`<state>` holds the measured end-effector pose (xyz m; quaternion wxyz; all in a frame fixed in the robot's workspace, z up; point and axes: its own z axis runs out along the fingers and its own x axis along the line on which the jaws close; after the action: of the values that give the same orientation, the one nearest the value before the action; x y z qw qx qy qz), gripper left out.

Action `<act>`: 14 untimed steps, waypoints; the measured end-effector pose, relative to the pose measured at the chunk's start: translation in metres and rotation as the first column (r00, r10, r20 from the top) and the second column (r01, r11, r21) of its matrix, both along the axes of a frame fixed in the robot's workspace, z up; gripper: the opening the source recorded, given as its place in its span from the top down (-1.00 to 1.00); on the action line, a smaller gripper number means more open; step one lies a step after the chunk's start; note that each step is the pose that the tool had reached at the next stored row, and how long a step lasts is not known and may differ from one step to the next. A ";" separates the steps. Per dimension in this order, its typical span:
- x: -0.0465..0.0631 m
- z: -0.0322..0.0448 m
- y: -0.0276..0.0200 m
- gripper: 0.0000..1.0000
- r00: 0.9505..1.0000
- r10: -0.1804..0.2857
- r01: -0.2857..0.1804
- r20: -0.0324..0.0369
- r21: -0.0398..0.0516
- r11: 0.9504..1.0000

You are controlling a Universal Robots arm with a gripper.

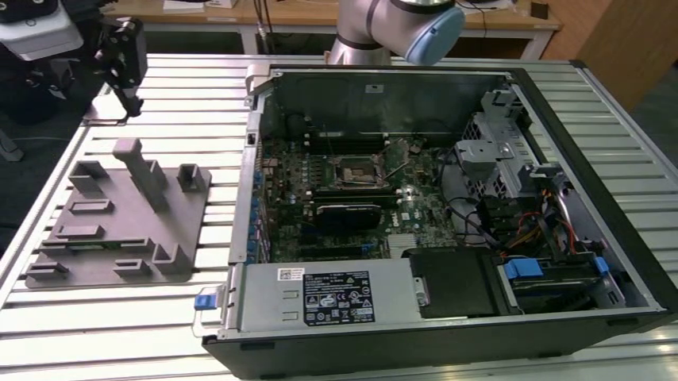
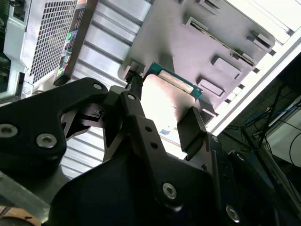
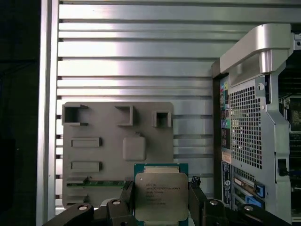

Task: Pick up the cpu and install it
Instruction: 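Pick up the cpu and move it towards the insertion slot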

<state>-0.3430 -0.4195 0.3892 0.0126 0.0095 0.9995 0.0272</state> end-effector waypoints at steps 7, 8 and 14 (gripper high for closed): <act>0.011 0.0001 0.0000 -0.08 1.000 0.000 0.000 0.000 0.000 1.000; 0.012 0.0000 0.0000 -0.08 1.000 0.000 0.000 0.000 0.000 1.000; 0.021 0.0000 0.0000 -0.08 1.000 0.000 0.000 0.000 0.000 1.000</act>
<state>-0.3221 -0.4195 0.3892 0.0126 0.0095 0.9995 0.0272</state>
